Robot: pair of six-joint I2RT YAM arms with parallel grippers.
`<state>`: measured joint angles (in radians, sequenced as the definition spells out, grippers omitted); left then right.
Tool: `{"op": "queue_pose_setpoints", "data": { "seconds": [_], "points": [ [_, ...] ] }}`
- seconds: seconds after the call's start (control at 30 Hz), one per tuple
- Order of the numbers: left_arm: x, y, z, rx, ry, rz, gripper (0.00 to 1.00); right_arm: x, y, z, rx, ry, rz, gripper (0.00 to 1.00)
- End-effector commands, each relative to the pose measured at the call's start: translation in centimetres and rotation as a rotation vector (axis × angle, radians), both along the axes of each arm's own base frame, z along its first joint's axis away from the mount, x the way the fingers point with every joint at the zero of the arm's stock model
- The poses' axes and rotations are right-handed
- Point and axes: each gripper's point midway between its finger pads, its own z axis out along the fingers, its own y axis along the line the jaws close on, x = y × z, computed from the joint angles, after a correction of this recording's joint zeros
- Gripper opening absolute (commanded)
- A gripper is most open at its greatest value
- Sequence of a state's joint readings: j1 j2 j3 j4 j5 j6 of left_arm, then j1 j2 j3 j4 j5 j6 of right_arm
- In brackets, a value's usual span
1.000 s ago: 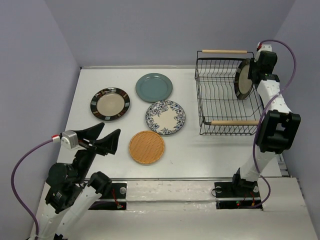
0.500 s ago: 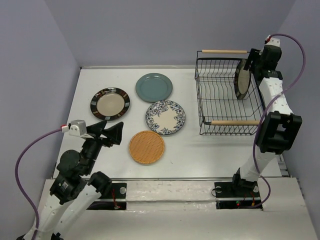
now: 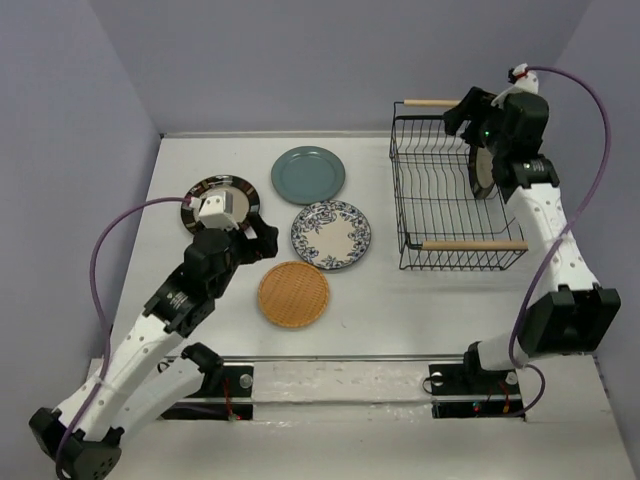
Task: Load the plates into the dish rack
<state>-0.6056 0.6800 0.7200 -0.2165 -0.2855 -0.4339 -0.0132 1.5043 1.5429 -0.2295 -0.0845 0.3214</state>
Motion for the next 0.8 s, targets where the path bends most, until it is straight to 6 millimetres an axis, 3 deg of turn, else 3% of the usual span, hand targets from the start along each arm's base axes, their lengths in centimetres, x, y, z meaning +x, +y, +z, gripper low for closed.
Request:
{"op": "queue_pose_setpoints", "data": {
  "seconds": [0.0,0.07,0.1,0.13,0.17,0.2,0.27,0.33,0.47,0.6,0.67,0.77],
  "points": [
    [3.8,1.3,1.2,-0.148,0.025,0.185,0.91,-5.2,9.2,2.1,0.119,-0.091,0.264,0.8],
    [5.2,2.5,0.6,-0.204,0.04,0.26,0.82,-7.1,10.8,1.4,0.13,-0.089,0.323,0.81],
    [6.3,4.0,-0.3,-0.273,0.071,0.333,0.67,-9.0,11.7,2.6,0.145,-0.127,0.357,0.81],
    [7.2,4.7,-0.4,-0.322,0.062,0.364,0.59,-9.9,12.1,0.4,0.15,-0.091,0.376,0.81],
    [7.6,5.6,-1.9,-0.35,0.091,0.405,0.54,-10.7,12.2,0.0,0.155,-0.088,0.391,0.81],
    [8.5,7.1,-3.3,-0.373,0.118,0.469,0.49,-12.6,12.5,0.9,0.158,-0.12,0.423,0.81],
    [9.3,8.2,-4.9,-0.433,0.141,0.54,0.53,-14.3,13.1,-0.7,0.159,-0.095,0.466,0.81],
    [10.2,9.7,-6.9,-0.452,0.178,0.62,0.68,-16.6,13.7,-0.2,0.164,-0.119,0.508,0.81],
    [10.6,12.6,-9.8,-0.5,0.202,0.749,0.81,-19.2,15.2,-1.5,0.195,-0.094,0.599,0.81],
    [10.9,15.9,-13.5,-0.503,0.264,0.858,0.83,-20.0,16.2,-2.8,0.202,-0.065,0.649,0.82],
    [11.0,17.3,-14.4,-0.514,0.269,0.9,0.83,-20.6,17.2,-3.1,0.203,-0.054,0.689,0.82],
    [11.4,17.8,-16.2,-0.539,0.287,0.915,0.82,-20.8,17.9,-3.6,0.201,-0.042,0.71,0.82]
  ]
}}
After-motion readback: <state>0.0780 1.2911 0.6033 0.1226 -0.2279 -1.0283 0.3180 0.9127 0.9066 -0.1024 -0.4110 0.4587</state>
